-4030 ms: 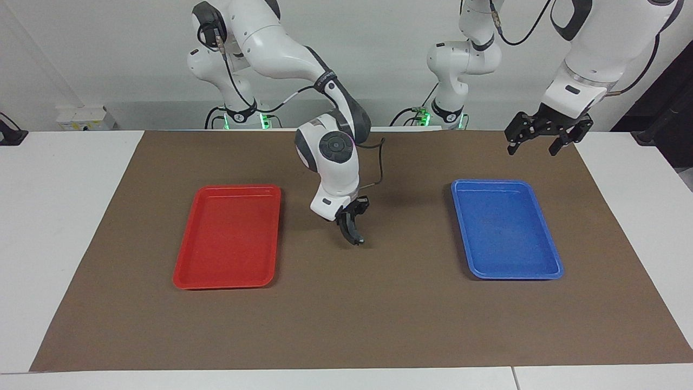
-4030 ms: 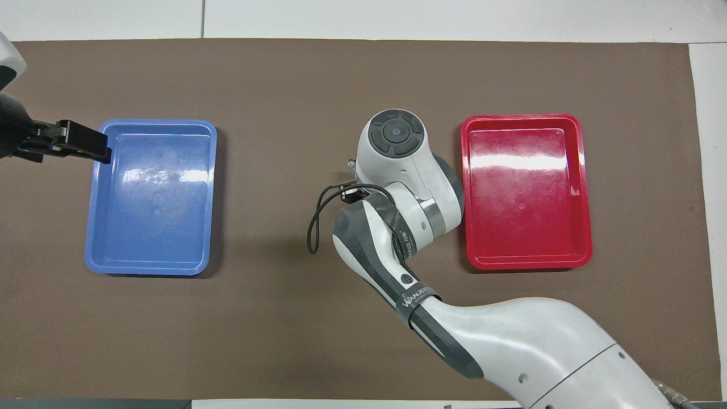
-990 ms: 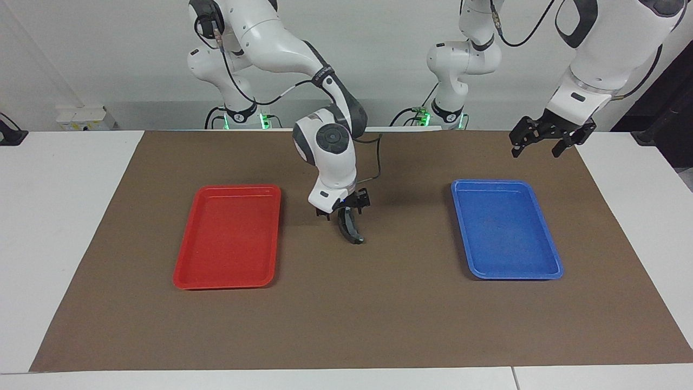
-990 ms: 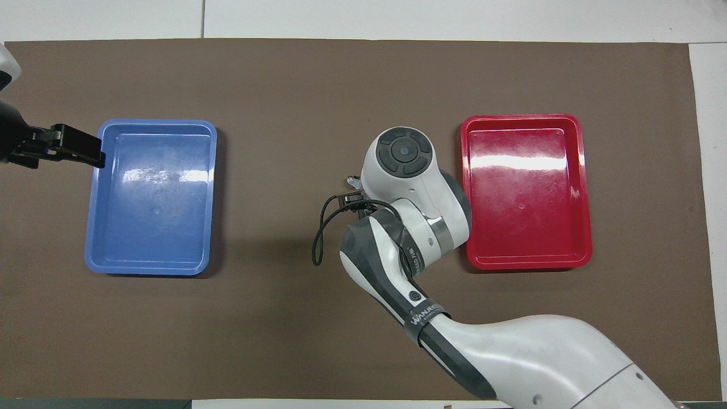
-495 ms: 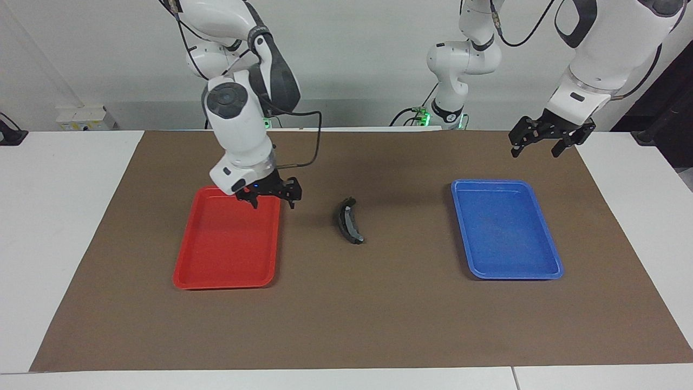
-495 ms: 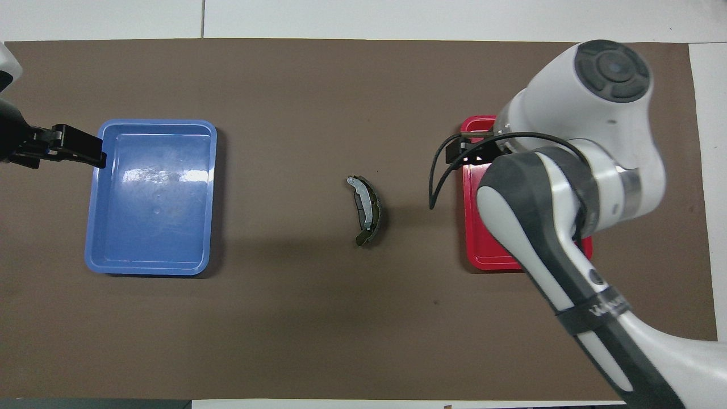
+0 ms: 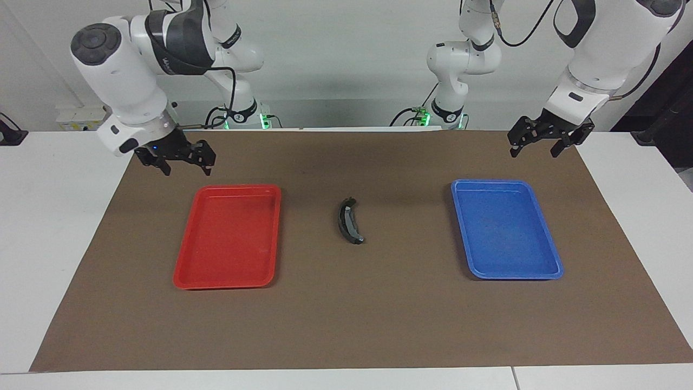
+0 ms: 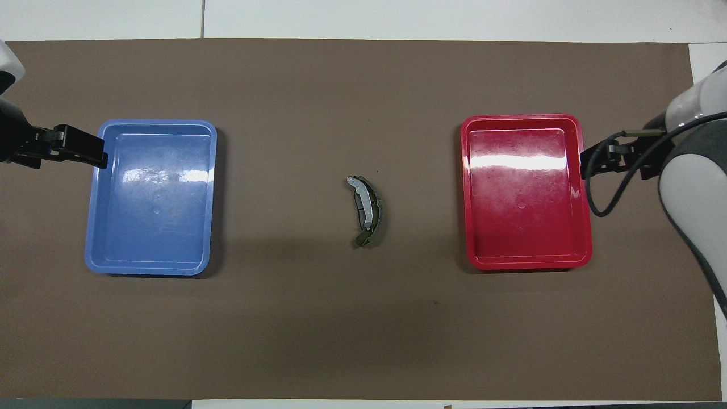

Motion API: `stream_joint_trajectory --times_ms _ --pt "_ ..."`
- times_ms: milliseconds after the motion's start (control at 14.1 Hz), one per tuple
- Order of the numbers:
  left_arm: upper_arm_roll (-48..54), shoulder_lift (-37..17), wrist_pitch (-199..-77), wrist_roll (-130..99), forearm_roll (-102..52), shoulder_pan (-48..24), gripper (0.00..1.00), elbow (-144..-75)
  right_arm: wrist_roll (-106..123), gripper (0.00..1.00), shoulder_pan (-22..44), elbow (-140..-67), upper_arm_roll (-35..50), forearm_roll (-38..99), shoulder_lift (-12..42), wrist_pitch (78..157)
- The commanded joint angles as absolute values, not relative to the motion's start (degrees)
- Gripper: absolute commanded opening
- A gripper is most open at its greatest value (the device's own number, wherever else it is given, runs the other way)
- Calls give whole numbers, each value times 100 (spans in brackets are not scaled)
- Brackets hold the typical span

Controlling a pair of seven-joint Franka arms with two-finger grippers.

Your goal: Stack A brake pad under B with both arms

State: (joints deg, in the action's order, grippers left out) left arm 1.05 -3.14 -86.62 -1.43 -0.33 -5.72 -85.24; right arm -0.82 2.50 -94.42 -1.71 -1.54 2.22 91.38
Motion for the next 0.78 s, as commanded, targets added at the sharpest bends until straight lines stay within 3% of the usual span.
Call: stream_joint_trajectory --times_ms 0,707 --pt "105 -211 -8710 -105 -97 -589 100 -8666 245 99 193 -9640 -280 -299 -95 8957" --pt "114 -193 -8710 -123 -97 -589 100 -8745 387 99 387 -9791 -527 -299 -237 8939"
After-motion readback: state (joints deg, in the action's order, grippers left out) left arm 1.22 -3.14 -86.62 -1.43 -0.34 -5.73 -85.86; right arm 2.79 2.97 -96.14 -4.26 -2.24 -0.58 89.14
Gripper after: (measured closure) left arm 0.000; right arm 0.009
